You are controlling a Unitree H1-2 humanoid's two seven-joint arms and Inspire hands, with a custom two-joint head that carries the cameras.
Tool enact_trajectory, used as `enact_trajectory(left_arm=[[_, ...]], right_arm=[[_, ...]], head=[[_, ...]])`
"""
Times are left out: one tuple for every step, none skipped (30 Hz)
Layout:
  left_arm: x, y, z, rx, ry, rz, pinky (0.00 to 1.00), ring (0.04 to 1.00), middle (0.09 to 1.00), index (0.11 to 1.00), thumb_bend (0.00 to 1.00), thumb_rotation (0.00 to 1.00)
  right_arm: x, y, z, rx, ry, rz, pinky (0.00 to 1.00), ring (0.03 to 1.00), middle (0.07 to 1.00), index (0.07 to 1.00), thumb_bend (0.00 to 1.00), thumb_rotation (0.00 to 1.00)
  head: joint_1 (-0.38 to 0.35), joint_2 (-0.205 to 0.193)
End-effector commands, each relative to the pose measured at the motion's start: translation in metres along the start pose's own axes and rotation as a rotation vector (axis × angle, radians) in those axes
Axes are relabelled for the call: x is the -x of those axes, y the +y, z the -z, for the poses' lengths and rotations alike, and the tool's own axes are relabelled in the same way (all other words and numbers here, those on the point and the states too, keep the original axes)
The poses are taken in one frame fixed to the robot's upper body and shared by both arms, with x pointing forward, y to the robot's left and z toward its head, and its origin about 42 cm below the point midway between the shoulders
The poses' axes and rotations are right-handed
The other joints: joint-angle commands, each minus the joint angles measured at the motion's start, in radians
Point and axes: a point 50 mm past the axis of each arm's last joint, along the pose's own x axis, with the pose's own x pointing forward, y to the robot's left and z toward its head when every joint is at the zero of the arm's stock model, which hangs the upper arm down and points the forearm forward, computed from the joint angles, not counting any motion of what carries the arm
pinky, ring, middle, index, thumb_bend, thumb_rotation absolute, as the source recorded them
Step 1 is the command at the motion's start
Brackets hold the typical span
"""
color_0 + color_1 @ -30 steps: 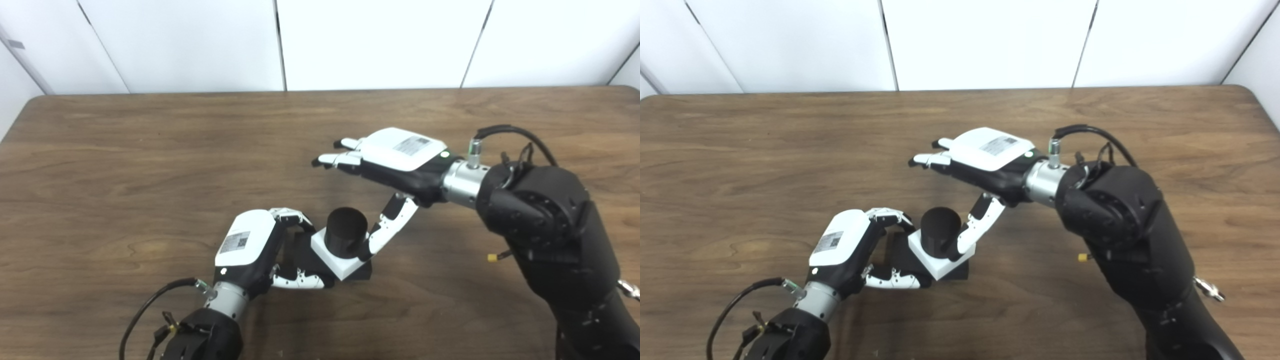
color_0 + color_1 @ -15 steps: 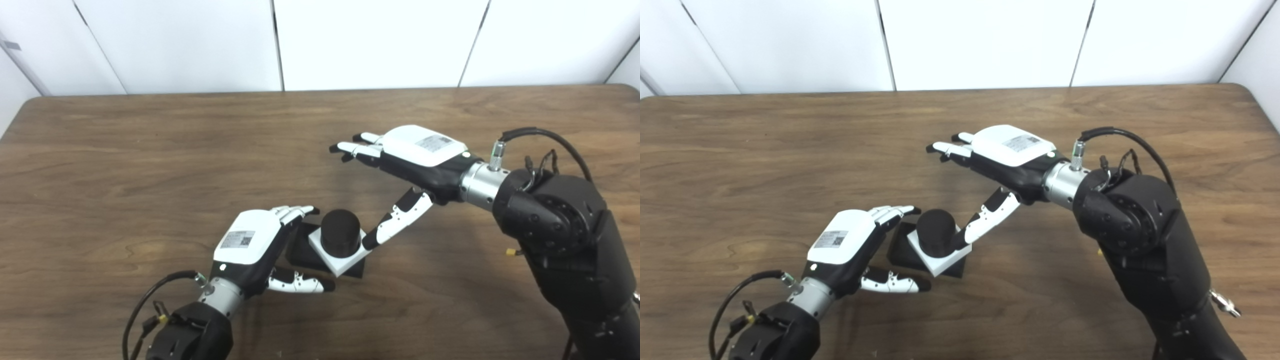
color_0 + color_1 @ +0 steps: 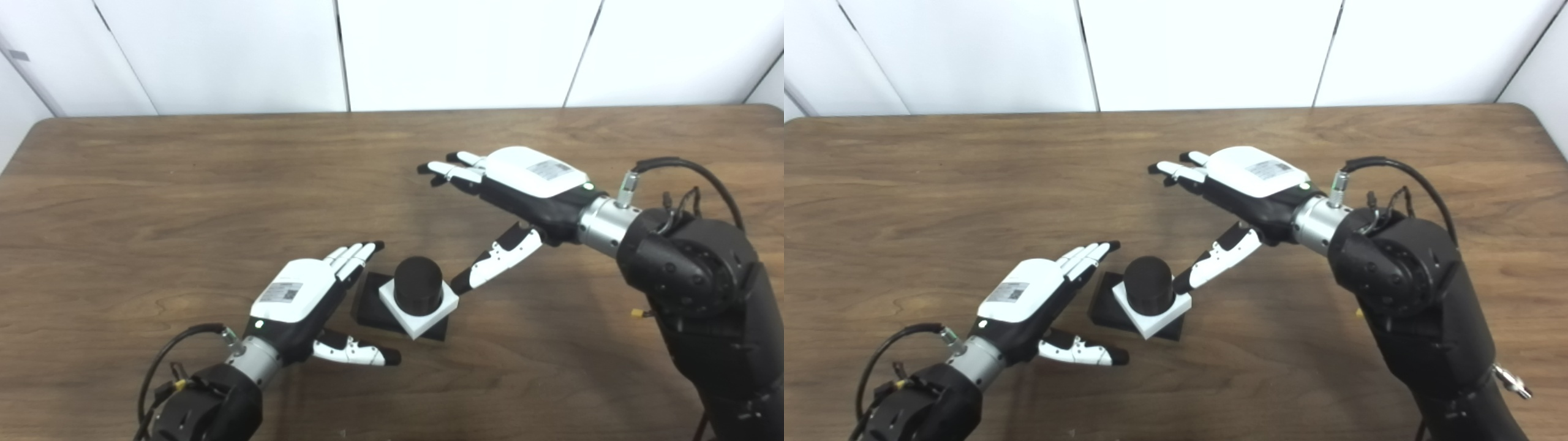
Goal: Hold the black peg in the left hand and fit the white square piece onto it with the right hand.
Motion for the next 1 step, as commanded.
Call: enact_trajectory(left_arm=[[0.004,0.0074,0.0101,0.04,0.029,-0.061,0.9,0.94,0.965,1.0,1.0,0.62]], right_arm=[[0.01,-0.0121,0.0014,-0.018,0.003,0.085,0.96,1.0,0.909,0.991,0.92,0.69]], head=[[0.001,0.0]])
